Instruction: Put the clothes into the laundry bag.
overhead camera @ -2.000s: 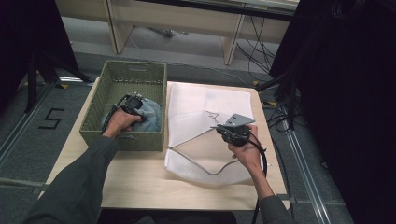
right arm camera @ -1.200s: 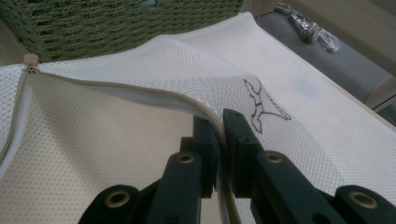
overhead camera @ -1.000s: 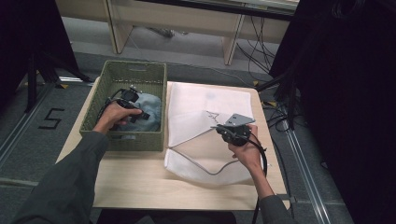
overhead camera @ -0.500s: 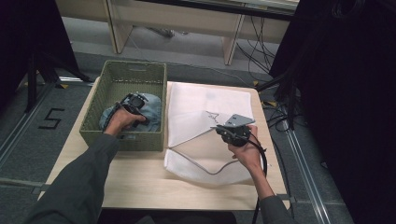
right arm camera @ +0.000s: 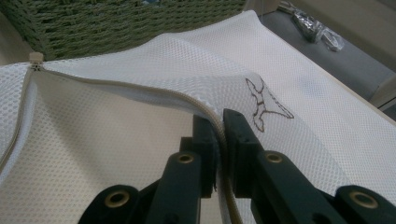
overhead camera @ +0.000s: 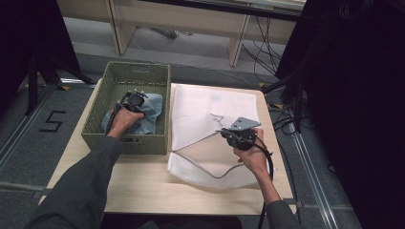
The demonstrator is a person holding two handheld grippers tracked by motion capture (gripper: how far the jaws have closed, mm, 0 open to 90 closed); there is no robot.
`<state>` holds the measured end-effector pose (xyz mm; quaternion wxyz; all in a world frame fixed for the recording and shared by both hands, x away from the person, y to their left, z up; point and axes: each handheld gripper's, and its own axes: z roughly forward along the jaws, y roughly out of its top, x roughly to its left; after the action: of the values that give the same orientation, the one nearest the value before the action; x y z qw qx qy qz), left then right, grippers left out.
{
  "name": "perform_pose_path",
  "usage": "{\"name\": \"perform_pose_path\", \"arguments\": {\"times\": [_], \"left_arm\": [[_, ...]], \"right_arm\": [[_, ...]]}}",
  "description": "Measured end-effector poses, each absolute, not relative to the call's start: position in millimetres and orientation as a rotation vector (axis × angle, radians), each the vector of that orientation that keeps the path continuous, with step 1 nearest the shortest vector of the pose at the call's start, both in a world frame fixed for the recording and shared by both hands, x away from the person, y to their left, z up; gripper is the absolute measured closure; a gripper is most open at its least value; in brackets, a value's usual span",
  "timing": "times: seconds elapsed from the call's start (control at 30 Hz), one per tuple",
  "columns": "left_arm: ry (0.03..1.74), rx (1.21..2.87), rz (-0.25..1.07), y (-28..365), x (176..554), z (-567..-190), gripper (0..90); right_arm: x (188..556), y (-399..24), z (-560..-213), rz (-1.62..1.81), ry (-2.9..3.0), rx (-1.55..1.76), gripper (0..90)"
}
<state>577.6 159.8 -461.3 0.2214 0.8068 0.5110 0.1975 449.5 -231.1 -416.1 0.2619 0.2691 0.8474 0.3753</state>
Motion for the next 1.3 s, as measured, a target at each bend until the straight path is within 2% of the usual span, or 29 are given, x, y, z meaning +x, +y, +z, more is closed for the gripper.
{"name": "perform_pose_path", "arguments": {"times": [0.17, 0.33, 0.87, 1.3], "left_arm": [[1.444, 2.07, 0.463, 176, 577, -448, 73.6], [1.43, 2.001, 0.443, 186, 575, -428, 74.3], [1.31, 1.947, 0.485, 194, 564, -357, 74.8], [1.177, 1.988, 0.472, 203, 532, -282, 74.6]], "right_arm": [[450, -231, -416, 1.021, 2.289, 0.732, 84.2], [449, -231, -416, 1.019, 2.292, 0.751, 84.2], [450, -232, -414, 1.021, 2.278, 0.734, 84.4], [450, -232, -413, 1.024, 2.29, 0.743, 84.8]]}}
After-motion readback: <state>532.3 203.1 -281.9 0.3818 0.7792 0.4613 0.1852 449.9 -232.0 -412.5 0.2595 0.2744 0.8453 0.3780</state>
